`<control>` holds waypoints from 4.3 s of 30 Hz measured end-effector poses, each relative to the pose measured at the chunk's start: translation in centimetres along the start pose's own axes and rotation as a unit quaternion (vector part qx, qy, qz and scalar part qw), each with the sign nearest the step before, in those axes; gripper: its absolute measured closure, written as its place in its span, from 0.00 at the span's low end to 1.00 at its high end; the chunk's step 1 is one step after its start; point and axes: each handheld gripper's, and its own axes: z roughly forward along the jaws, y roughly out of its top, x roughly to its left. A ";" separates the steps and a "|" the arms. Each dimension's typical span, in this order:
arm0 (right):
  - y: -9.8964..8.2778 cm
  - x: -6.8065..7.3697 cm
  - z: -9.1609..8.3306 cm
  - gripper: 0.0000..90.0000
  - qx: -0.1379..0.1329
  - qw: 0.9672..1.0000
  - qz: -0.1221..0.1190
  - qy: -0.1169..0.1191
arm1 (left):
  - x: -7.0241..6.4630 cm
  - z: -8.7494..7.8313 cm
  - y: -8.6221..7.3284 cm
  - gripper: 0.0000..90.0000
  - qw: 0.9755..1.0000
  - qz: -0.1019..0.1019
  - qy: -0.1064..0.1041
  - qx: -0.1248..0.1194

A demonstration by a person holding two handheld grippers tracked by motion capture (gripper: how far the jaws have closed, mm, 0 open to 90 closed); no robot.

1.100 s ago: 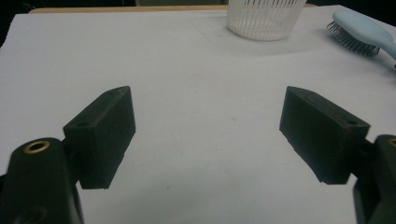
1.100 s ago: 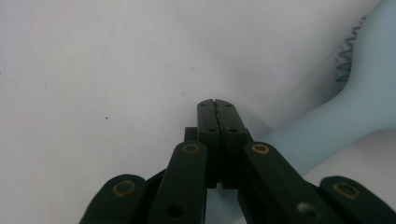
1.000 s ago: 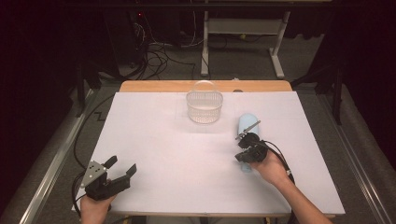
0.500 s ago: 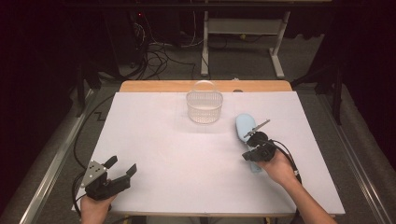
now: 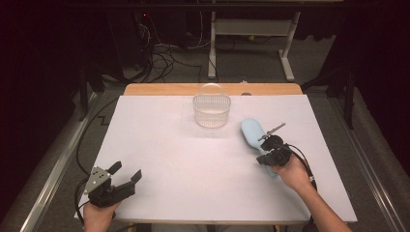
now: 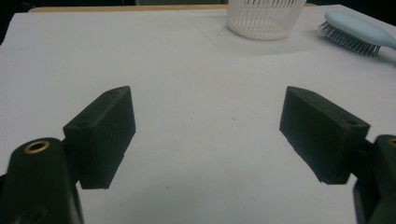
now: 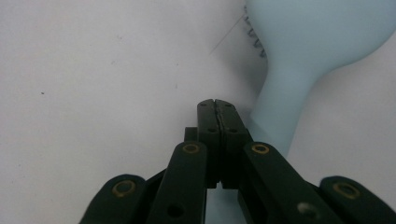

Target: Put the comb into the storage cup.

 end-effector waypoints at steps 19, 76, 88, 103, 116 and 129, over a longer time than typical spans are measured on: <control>-0.1 -1.2 -0.2 1.00 -0.005 1.000 0.014 -0.027 | 0.0 0.0 0.0 0.20 1.000 -0.001 0.000 0.000; 1.3 -3.2 1.1 0.60 0.001 0.996 0.040 -0.073 | 0.0 0.2 0.0 0.20 1.000 -0.002 -0.001 0.002; 1.6 -3.4 1.5 0.67 0.002 0.997 0.035 -0.069 | -0.1 0.2 0.0 0.20 1.000 -0.002 -0.002 0.003; 1.6 -3.3 1.5 0.76 0.002 0.998 0.031 -0.055 | -0.1 0.2 0.0 0.20 1.000 -0.002 -0.002 0.003; 1.5 -3.2 1.4 0.78 -0.001 0.998 0.022 -0.059 | -0.1 0.2 0.0 0.20 1.000 -0.001 -0.002 0.002; 0.9 -3.0 0.3 0.78 -0.036 0.997 0.019 -0.060 | -0.1 0.2 0.0 0.20 1.000 -0.001 0.000 0.002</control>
